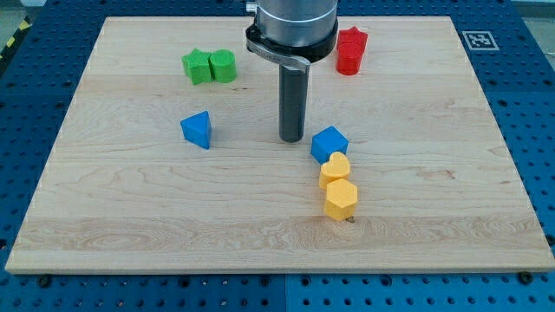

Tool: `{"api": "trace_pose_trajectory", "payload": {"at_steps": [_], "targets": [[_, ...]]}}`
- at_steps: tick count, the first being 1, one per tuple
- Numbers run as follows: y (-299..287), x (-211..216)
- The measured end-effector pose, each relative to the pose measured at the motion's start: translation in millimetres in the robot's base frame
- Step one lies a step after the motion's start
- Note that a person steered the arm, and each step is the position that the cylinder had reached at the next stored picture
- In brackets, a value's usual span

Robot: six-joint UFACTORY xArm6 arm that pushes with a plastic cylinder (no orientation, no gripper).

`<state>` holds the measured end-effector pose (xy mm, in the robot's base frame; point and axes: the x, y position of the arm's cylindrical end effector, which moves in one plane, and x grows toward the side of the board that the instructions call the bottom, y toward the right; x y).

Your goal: Move the blue triangle to the top of the blue cube

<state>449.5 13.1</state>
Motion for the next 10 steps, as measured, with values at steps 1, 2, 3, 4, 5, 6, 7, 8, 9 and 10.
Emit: {"api": "trace_pose_trajectory", "payload": {"at_steps": [1,2,3,4,5,6,7,8,9,10], "targets": [[-1.6,0.0],[-28.0,-4.9],[-64.1,-5.4],[-64.2,-5.4],[-64.2,-5.4],[-63.7,-5.5],[-59.9,-5.5],[-48.8,0.9],[-40.2,21.6],[-54.8,52.0]]}}
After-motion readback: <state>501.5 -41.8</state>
